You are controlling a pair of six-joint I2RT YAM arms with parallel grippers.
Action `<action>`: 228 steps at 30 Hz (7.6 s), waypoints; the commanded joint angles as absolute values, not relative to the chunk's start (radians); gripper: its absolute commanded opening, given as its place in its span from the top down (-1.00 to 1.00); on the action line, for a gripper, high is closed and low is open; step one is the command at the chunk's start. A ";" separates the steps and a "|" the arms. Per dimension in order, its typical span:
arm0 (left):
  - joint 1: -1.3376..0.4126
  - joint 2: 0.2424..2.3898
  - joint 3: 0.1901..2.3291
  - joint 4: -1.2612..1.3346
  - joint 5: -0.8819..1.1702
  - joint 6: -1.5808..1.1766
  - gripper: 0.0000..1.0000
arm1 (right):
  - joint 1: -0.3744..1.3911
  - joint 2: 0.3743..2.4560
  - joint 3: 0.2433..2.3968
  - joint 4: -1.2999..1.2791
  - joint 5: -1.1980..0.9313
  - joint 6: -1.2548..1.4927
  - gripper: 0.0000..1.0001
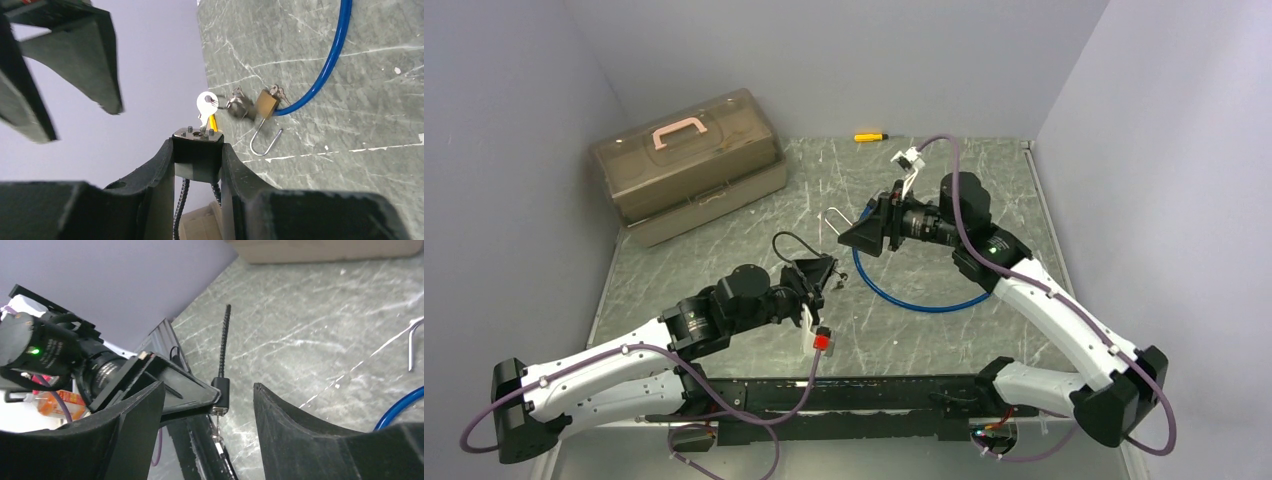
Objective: Unlock with the key
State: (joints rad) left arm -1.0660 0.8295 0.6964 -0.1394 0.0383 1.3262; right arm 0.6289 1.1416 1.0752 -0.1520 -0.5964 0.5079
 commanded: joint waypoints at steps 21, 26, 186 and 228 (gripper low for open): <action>-1.040 0.833 0.805 0.021 0.024 1.065 1.00 | 0.676 1.187 1.059 -0.053 -0.677 0.513 -0.25; -1.040 0.843 0.803 0.030 0.026 1.069 1.00 | 0.697 1.221 1.075 -0.029 -0.678 0.523 -0.13; -0.271 0.364 0.423 0.474 0.842 -0.645 1.00 | 1.002 1.346 1.367 0.111 -0.625 0.181 0.62; -0.242 0.362 0.467 0.526 0.835 -0.732 1.00 | 1.050 1.310 1.298 -0.090 -0.551 0.037 1.00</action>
State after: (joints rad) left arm -0.2501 0.3683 0.4076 0.4213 0.8520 -0.6857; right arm 1.0389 1.3220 1.3243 -0.0025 -0.5659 0.0624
